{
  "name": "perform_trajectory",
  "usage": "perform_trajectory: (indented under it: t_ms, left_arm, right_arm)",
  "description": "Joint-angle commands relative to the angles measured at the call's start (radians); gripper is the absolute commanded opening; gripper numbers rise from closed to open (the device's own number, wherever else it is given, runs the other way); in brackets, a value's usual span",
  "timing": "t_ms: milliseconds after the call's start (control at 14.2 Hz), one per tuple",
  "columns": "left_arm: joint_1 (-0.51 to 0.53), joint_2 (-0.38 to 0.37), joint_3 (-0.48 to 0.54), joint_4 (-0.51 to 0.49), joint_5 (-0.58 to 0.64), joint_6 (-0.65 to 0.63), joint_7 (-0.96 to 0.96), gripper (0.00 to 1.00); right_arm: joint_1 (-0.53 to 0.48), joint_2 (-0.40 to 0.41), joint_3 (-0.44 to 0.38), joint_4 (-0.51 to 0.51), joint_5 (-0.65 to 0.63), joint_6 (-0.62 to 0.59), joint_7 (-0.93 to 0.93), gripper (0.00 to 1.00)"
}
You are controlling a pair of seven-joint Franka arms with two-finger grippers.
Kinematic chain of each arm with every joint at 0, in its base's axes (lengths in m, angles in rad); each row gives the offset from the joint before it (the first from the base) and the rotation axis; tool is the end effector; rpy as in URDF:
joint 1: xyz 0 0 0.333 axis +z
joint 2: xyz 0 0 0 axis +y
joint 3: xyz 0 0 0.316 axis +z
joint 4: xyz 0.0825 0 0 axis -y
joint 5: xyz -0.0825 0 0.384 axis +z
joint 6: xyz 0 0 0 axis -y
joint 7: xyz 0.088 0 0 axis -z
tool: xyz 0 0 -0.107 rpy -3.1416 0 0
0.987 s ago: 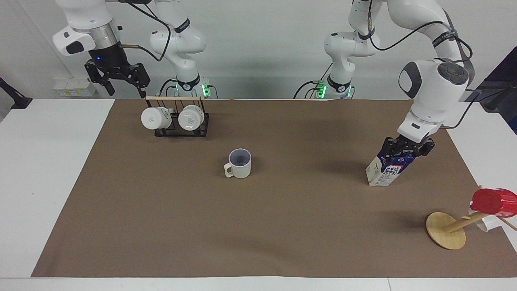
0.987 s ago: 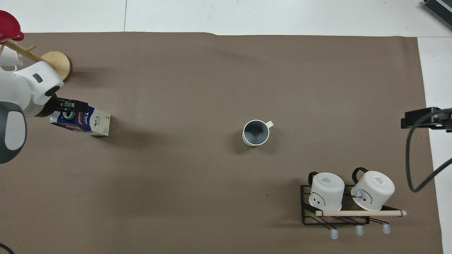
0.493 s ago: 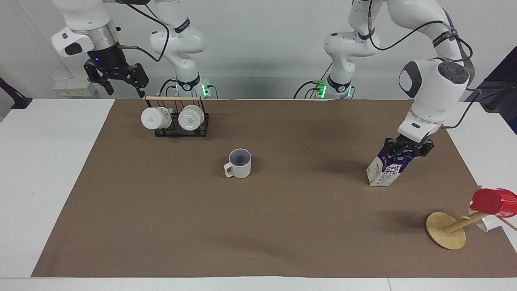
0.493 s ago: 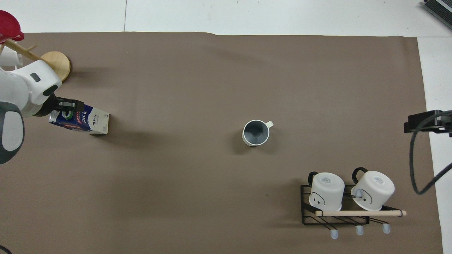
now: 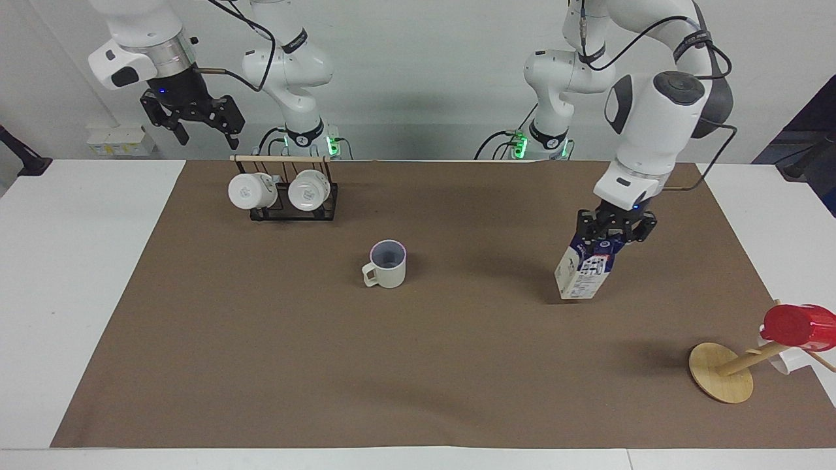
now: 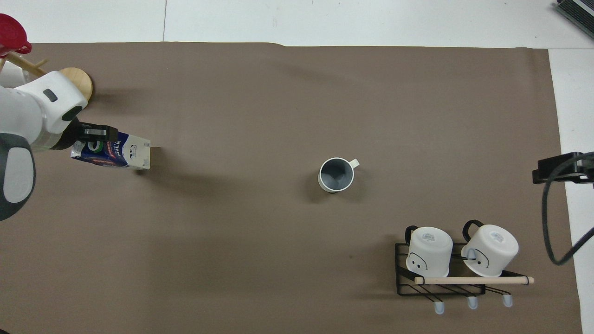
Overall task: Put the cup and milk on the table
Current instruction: 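Carry the milk carton with the left gripper beside the white mug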
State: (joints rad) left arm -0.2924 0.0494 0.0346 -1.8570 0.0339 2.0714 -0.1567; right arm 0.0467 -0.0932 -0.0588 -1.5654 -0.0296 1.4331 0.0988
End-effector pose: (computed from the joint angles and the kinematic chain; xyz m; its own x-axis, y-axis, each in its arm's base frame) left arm 0.5729 -0.1496 0.5049 0.9793 -0.1139 0.1672 -0.1142 -0.9934 -0.0077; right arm 0.5104 -0.0114 0.6648 0.9928 -0.1142 -0.0367 -0.1132 -0.9932 0.0277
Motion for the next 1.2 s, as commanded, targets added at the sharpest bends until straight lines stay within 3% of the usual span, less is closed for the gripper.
perform_trajectory:
  t_ms: [0, 141, 564, 1128]
  left_arm:
    - [-0.105, 0.018, 0.013, 0.068, 0.018, -0.057, -0.122, 0.39]
    - [-0.166, 0.041, 0.013, 0.102, 0.009, -0.057, -0.194, 0.39]
    - [-0.326, 0.240, 0.013, 0.285, 0.008, -0.065, -0.418, 0.39]
    - [-0.401, 0.300, 0.010, 0.300, 0.009, -0.021, -0.492, 0.39]
  right_arm:
    - [-0.016, -0.008, 0.010, 0.014, 0.011, -0.016, -0.028, 1.00]
    - [-0.016, -0.019, 0.007, 0.007, 0.011, -0.017, -0.028, 1.00]
    - [-0.014, -0.020, 0.010, 0.007, 0.011, -0.010, -0.024, 1.00]
    - [-0.014, -0.020, 0.011, 0.007, 0.011, -0.007, -0.021, 1.00]
